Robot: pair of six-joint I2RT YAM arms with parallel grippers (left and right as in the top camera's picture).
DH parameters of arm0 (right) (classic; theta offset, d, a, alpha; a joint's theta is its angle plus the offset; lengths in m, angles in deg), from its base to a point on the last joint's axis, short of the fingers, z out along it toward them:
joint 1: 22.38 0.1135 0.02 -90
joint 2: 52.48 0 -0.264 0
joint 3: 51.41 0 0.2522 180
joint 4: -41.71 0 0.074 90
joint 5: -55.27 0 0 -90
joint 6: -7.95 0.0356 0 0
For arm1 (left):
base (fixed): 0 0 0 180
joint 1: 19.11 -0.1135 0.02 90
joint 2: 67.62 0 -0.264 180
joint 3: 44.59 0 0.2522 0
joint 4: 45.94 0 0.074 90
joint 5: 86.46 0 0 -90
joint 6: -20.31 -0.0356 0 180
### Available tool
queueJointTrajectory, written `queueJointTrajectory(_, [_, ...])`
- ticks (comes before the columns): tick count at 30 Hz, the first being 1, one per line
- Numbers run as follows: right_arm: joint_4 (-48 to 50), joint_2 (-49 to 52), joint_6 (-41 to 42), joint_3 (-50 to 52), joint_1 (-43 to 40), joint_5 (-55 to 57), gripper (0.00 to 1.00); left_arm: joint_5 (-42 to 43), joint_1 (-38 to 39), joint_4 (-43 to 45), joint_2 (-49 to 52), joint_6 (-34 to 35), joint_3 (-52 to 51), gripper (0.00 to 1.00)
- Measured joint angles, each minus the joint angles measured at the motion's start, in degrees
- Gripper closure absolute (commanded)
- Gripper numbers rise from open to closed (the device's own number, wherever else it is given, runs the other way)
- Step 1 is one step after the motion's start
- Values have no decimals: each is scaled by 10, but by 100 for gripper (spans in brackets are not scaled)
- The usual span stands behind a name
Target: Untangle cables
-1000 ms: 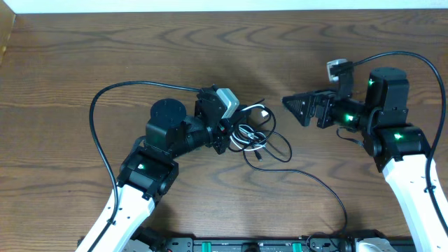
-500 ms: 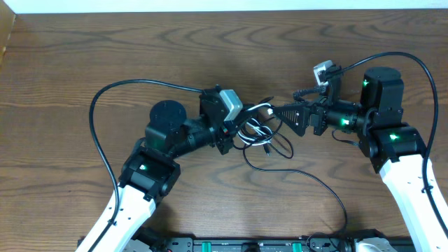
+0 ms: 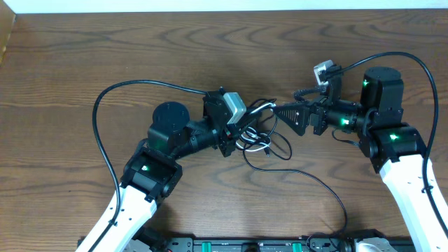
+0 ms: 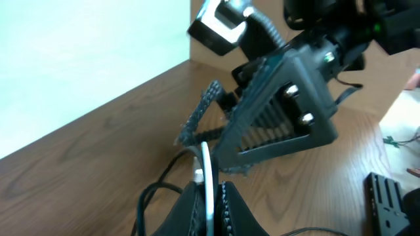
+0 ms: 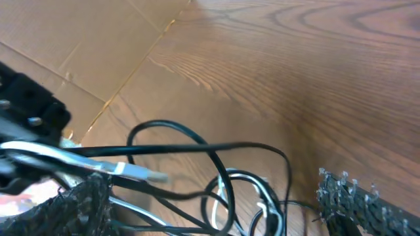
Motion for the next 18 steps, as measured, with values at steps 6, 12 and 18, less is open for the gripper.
queueJointTrajectory(6, [-2,0,0,0,0,16,1,45,0,56,0,2,0,92])
queueJointTrajectory(12, [-2,0,0,0,10,23,1,62,0,75,0,8,0,92])
queueJointTrajectory(18, [5,0,1,0,14,26,1,67,0,70,0,20,0,92])
